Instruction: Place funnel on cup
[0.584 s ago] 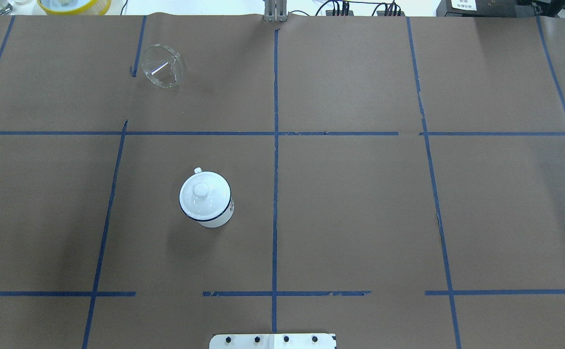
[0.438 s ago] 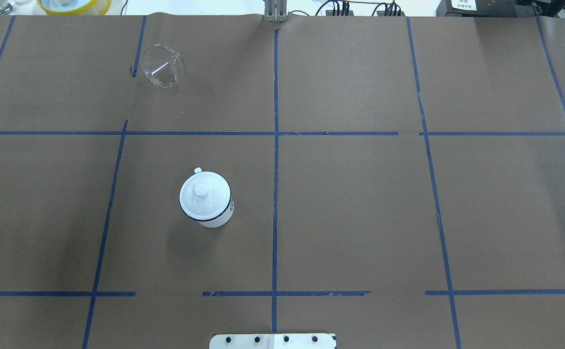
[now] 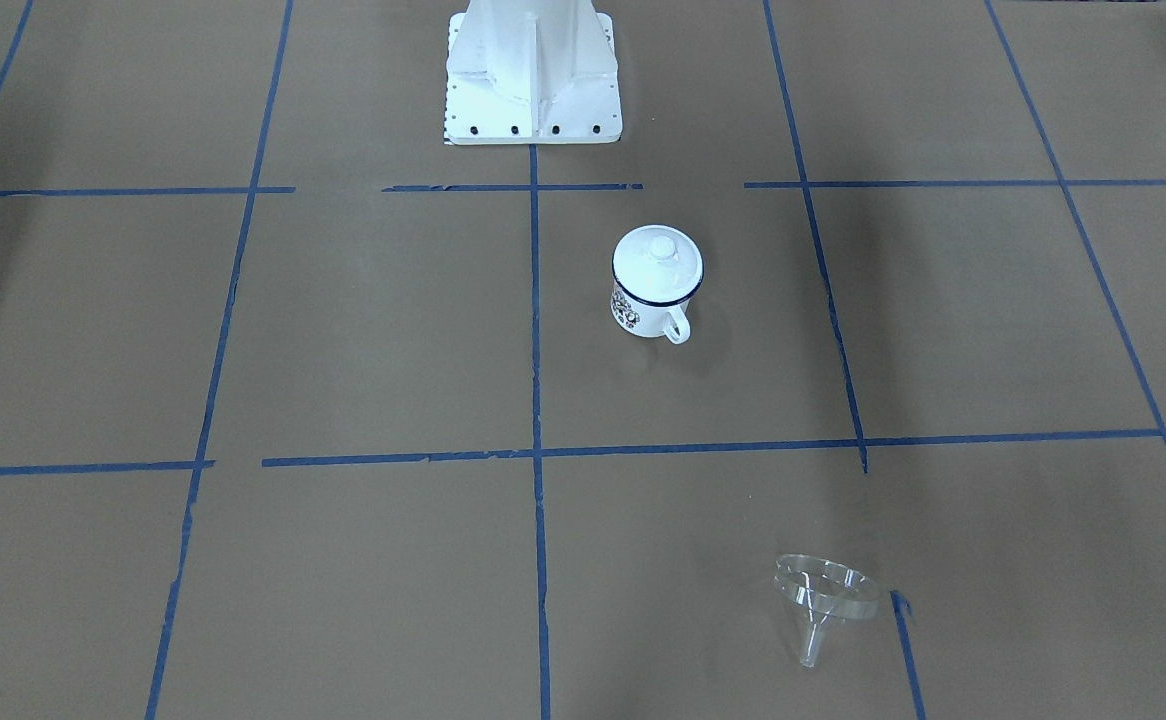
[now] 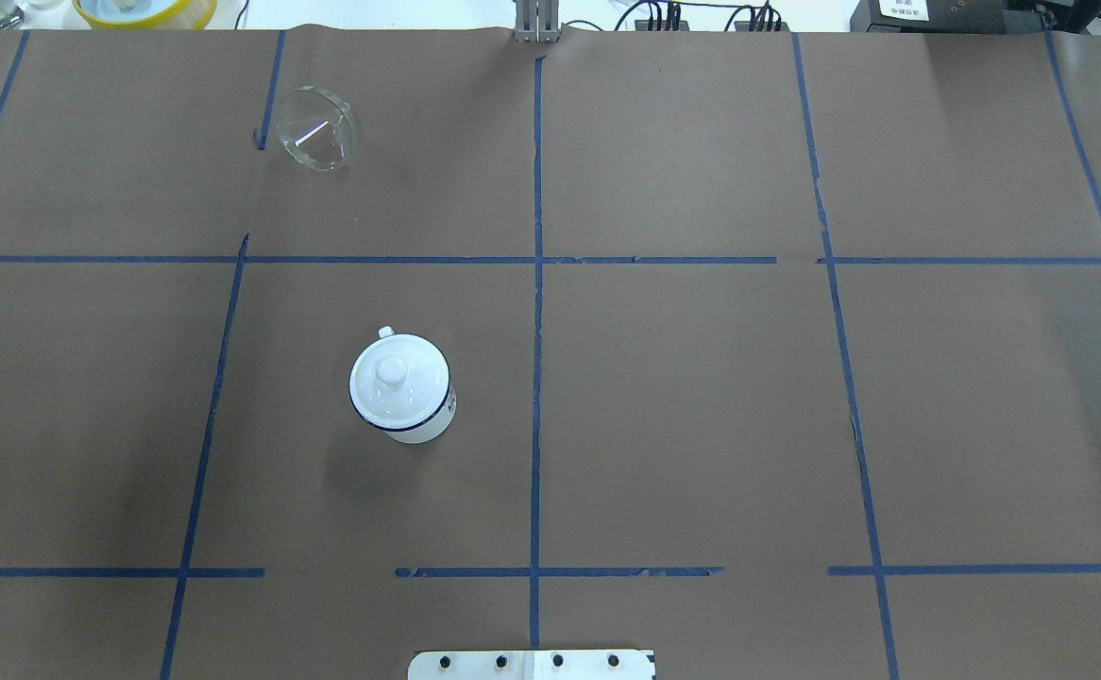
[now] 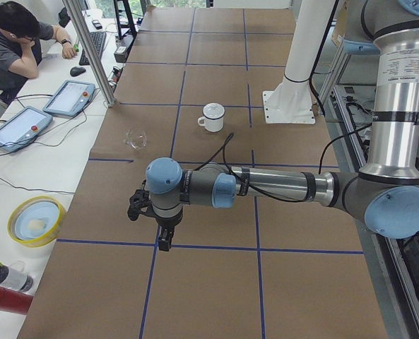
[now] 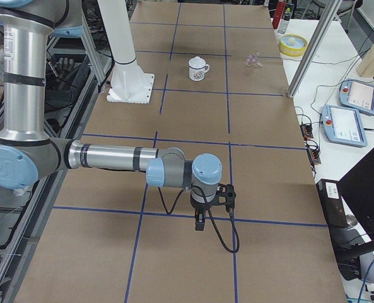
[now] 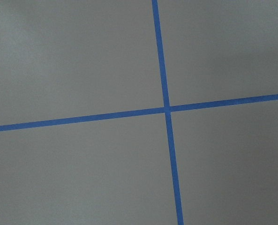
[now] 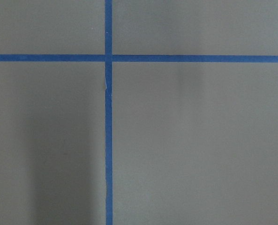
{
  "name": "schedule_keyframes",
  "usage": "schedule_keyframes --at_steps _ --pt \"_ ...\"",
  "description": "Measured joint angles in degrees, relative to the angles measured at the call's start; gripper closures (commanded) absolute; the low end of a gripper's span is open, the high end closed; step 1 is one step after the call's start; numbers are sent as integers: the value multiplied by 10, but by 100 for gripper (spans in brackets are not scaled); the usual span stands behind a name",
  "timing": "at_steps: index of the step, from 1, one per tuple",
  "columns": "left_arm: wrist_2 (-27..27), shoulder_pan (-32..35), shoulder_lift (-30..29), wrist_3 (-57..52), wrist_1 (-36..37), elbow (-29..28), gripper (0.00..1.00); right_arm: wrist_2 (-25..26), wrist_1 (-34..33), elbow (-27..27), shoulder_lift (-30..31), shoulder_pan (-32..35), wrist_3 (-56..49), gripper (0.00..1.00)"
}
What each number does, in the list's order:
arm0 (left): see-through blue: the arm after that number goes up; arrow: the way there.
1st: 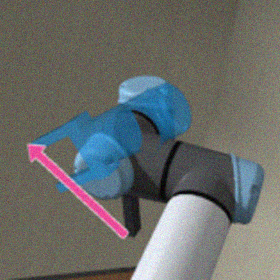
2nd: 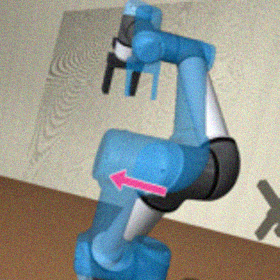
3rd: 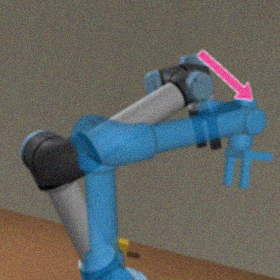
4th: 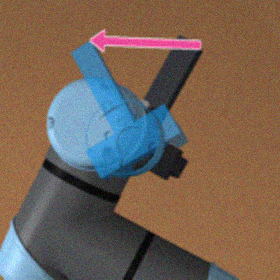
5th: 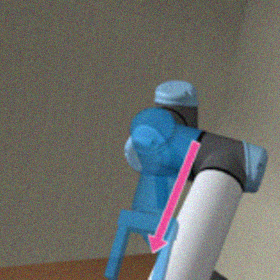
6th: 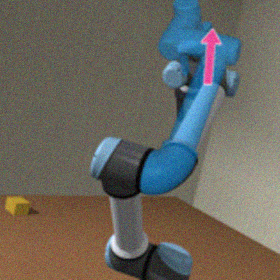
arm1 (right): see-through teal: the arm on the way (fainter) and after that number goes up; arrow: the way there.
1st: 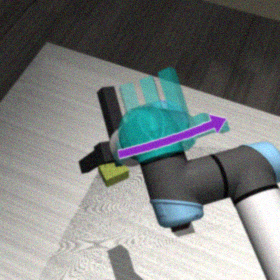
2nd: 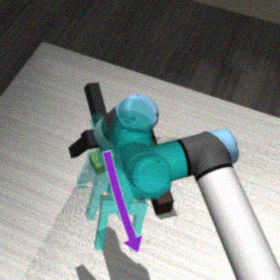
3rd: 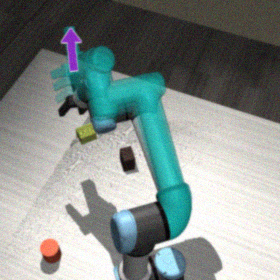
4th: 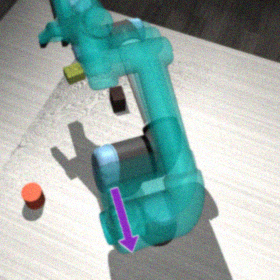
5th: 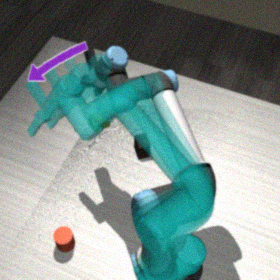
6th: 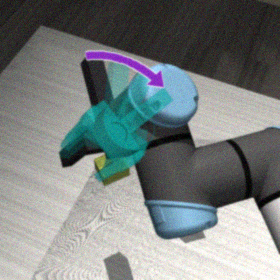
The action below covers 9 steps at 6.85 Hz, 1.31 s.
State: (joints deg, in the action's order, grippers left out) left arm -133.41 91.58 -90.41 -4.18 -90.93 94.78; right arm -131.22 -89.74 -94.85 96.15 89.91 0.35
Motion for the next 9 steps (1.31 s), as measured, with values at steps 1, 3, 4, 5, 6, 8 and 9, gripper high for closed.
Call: schedule_keyframes --at_steps 1,3,4,5,6,8,9 --pt "1 -2 -5 3 0 15 0 0 0 0 0 0 0 0" --pt "4 -5 -43 20 -9 29 0 0 0 0 0 0 0 0" --pt "4 -5 -62 74 -38 29 0 0 0 0 0 0 0 0" --pt "3 -6 -70 170 -87 31 0 0 0 0 0 0 0 0" --pt "0 -27 -73 283 -154 37 0 0 0 0 0 0 0 0" --pt "2 -134 -77 450 -235 65 0 0 0 -1 0 0 0 0" --pt "12 -190 -85 533 -240 88 0 0 0 -1 0 0 0 0"
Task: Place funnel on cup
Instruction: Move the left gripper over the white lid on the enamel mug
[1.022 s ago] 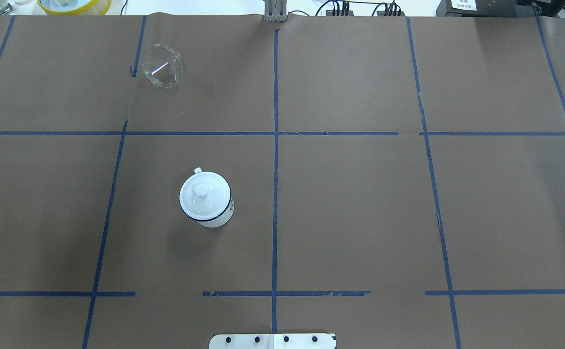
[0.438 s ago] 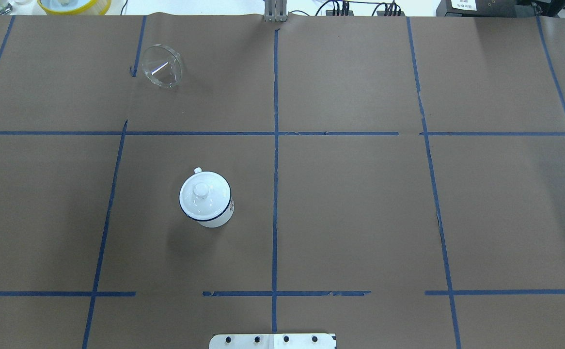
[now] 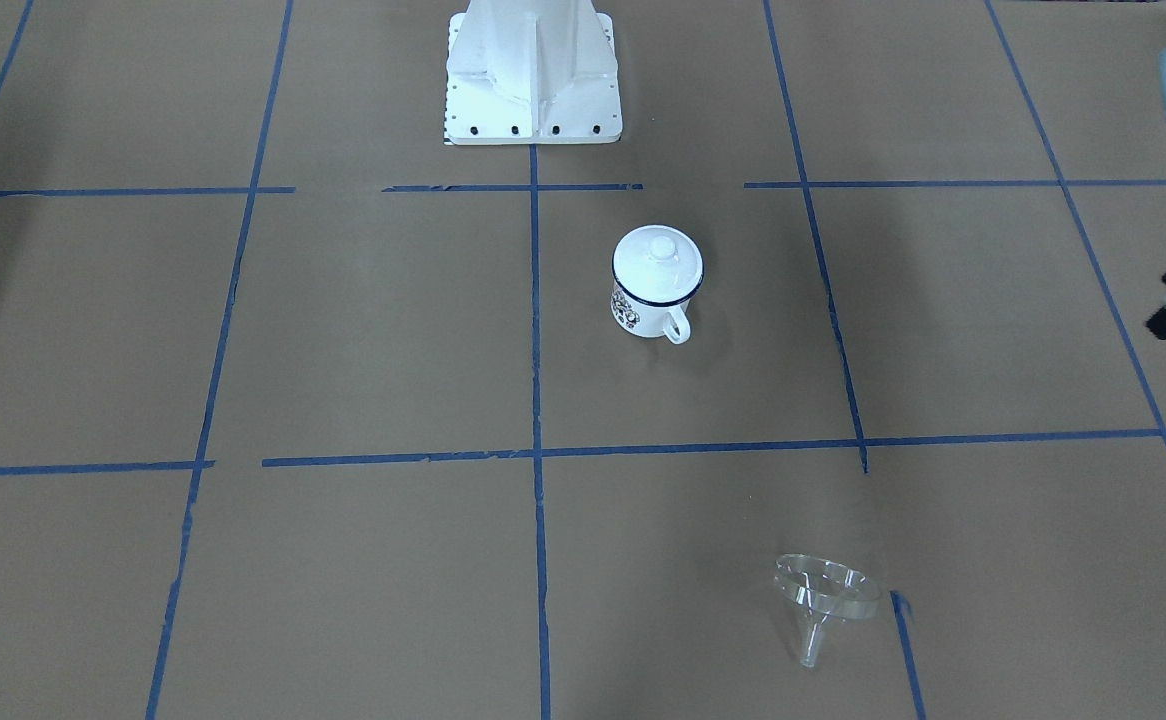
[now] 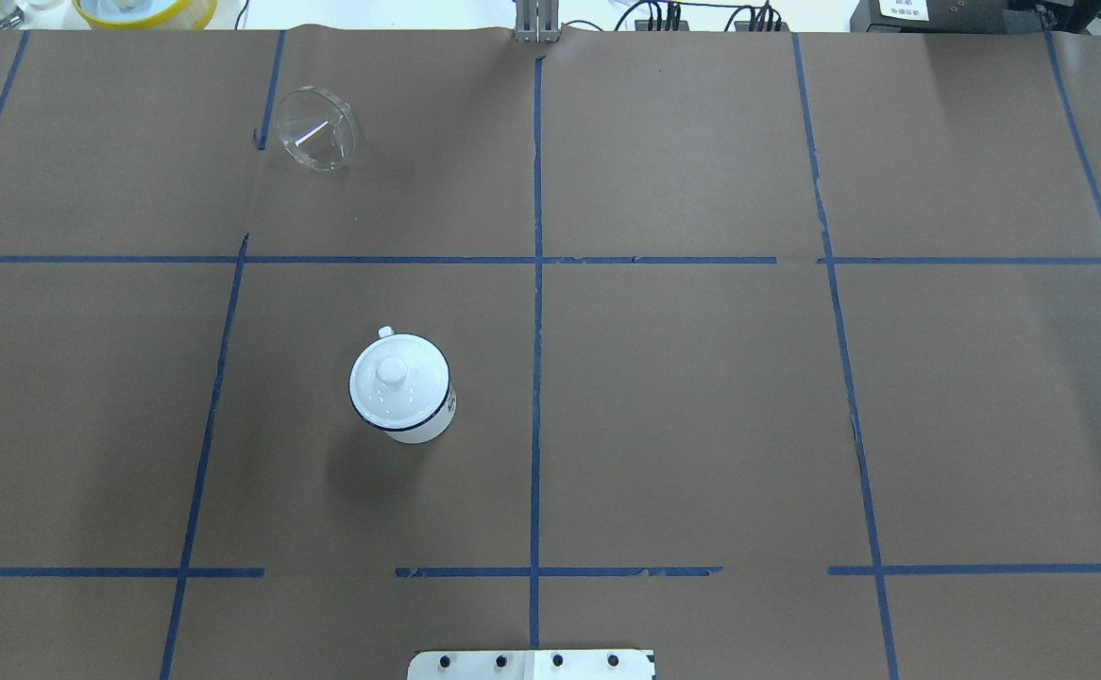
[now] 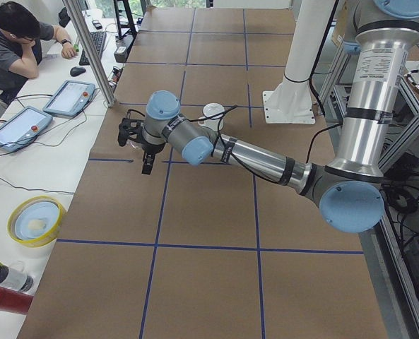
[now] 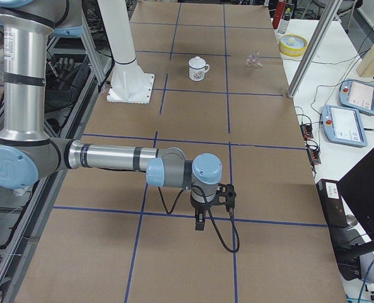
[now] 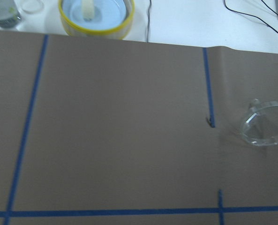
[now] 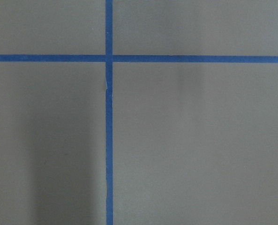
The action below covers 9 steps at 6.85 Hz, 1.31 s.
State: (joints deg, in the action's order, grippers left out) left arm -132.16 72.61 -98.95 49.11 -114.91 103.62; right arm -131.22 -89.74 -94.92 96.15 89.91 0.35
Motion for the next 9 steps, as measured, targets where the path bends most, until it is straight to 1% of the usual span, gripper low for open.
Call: schedule_keyframes --at_steps 1,2,4,5,6,7,9 --pt "26 -59 -23 84 18 24 0 0 0 0 0 0 0 0" --pt "68 -121 -79 155 86 39 0 0 0 0 0 0 0 0" --pt "145 -234 -210 265 246 46 0 0 0 0 0 0 0 0" --pt "174 -281 -250 298 292 45 0 0 0 0 0 0 0 0" --pt "196 -321 -274 313 324 43 0 0 0 0 0 0 0 0" --pt "209 -354 -282 318 341 41 0 0 0 0 0 0 0 0" --pt "234 -393 -278 321 356 40 0 0 0 0 0 0 0 0"
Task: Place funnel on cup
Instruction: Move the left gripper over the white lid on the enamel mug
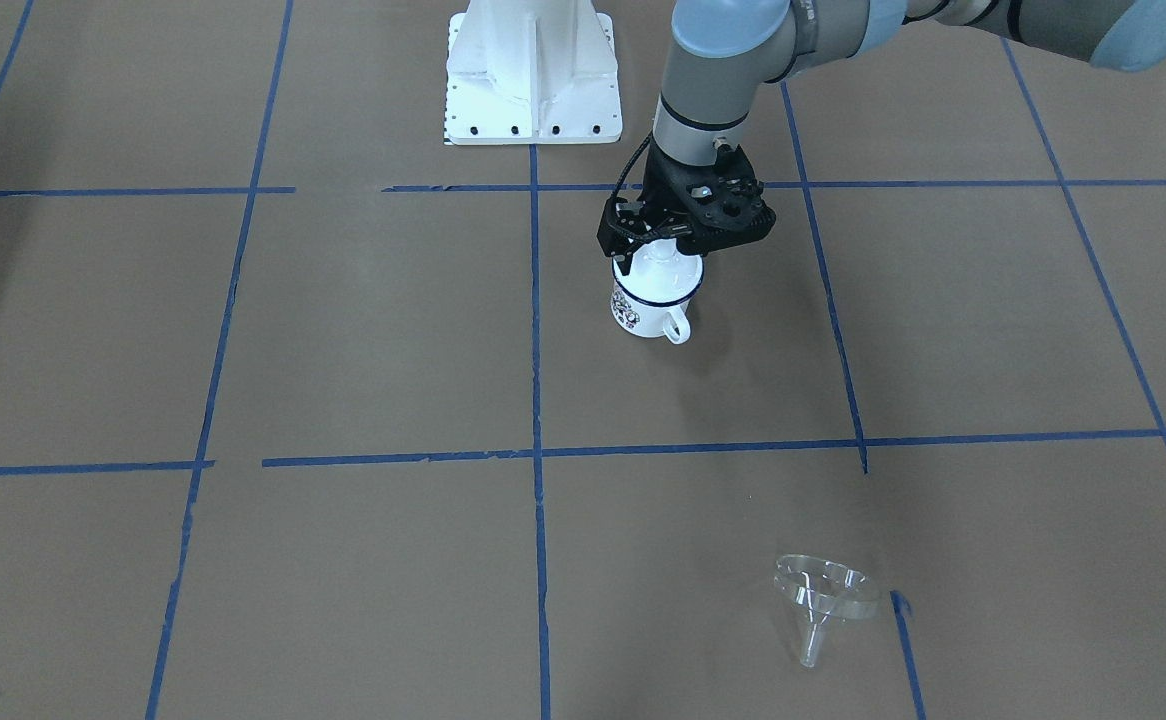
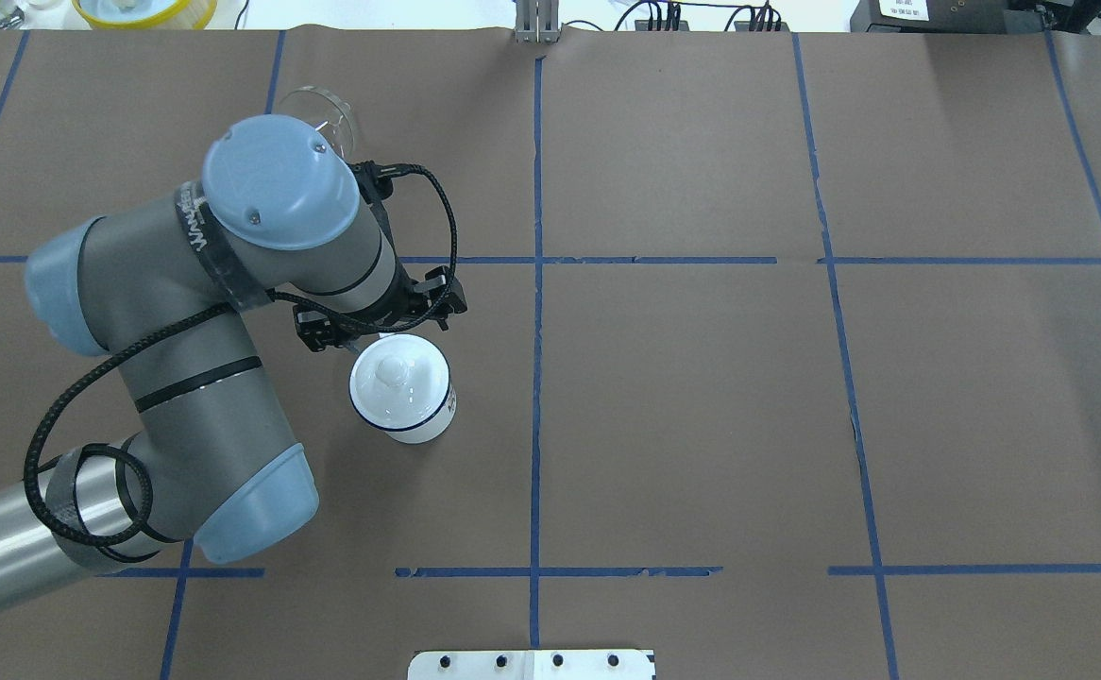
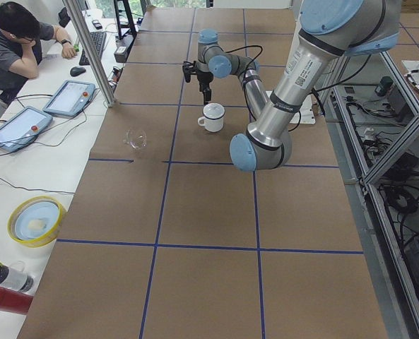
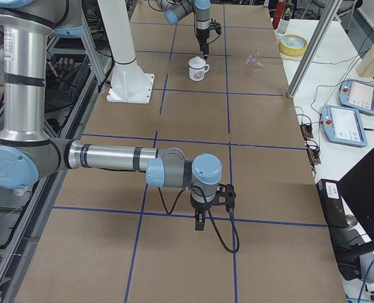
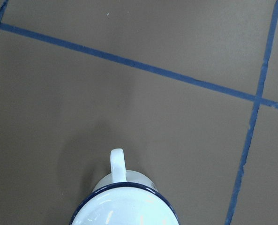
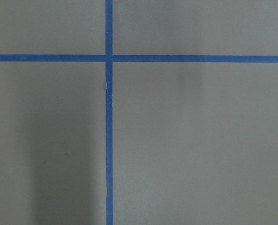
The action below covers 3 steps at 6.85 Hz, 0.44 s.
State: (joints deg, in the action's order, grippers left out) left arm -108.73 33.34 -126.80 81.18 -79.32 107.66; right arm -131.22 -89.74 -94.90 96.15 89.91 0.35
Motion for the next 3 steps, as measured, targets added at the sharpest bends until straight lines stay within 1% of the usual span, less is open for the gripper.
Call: schedule_keyframes --at_steps 1,2,3 --pt "5 -6 4 0 2 2 1 0 0 0 0 0 0 0" --pt "7 -8 10 0 2 5 6 0 0 0 0 0 0 0" --pt "7 -9 14 0 1 6 6 0 0 0 0 0 0 0"
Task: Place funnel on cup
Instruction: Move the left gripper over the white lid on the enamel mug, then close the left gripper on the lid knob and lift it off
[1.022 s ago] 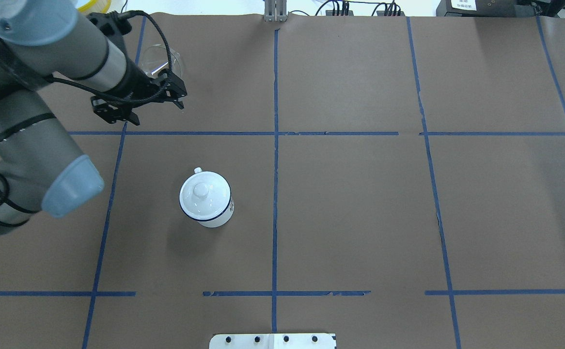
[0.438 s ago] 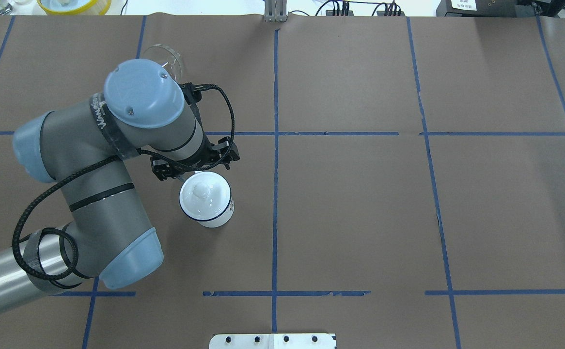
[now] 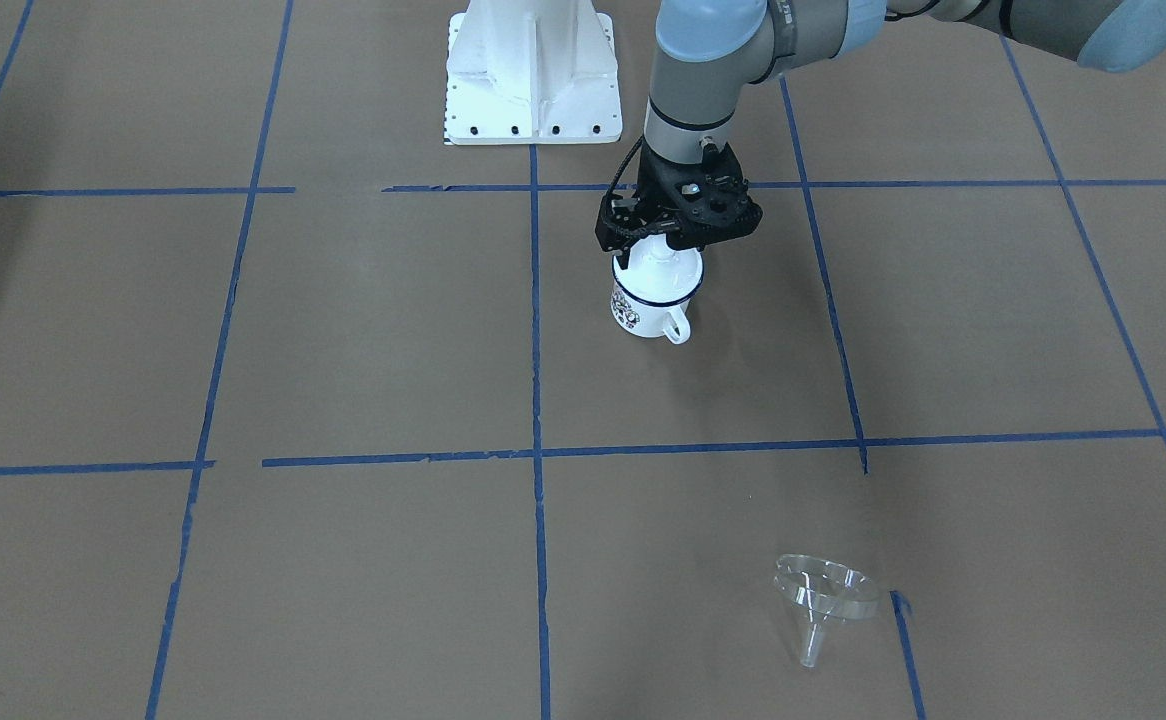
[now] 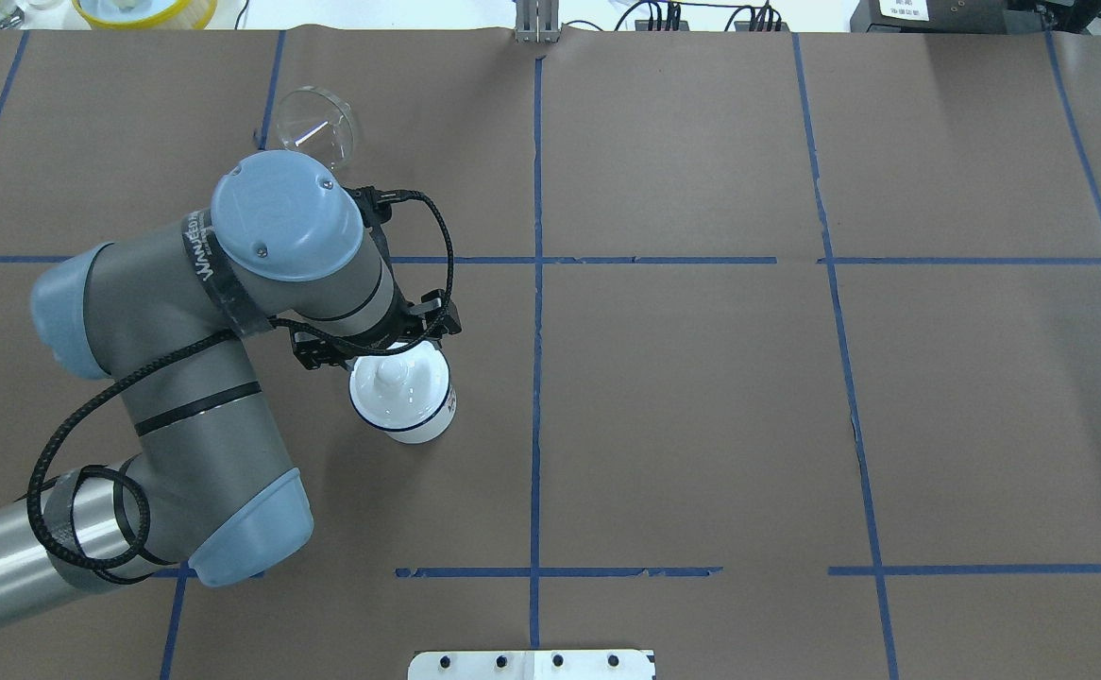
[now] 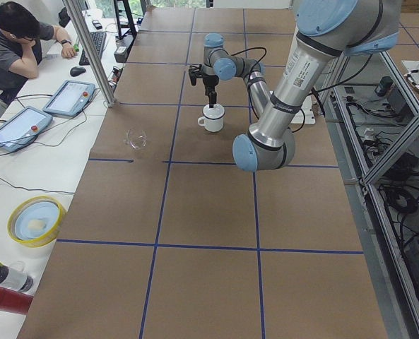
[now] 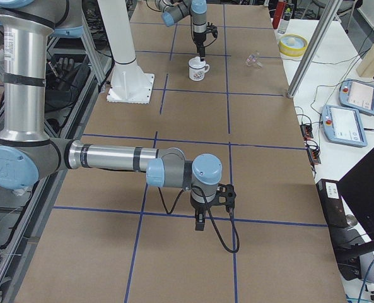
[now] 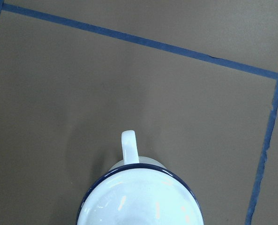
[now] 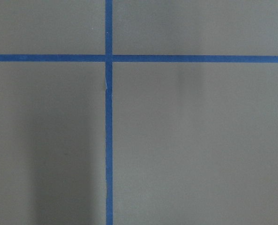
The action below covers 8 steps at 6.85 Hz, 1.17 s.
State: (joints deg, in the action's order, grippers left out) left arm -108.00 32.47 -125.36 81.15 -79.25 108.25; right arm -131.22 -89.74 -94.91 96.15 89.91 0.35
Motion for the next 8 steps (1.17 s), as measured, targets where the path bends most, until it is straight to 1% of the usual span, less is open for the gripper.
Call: schedule_keyframes --at_steps 3,4,5,6,8 --pt "-1 0 4 0 -3 1 8 0 0 0 0 0 0 0" --pt "-2 -1 4 0 -3 1 11 0 0 0 0 0 0 0" --pt "-3 -2 4 0 -3 1 31 0 0 0 0 0 0 0" --pt "-4 -3 4 0 -3 1 48 0 0 0 0 0 0 0" --pt "-6 -5 4 1 -3 2 48 0 0 0 0 0 0 0"
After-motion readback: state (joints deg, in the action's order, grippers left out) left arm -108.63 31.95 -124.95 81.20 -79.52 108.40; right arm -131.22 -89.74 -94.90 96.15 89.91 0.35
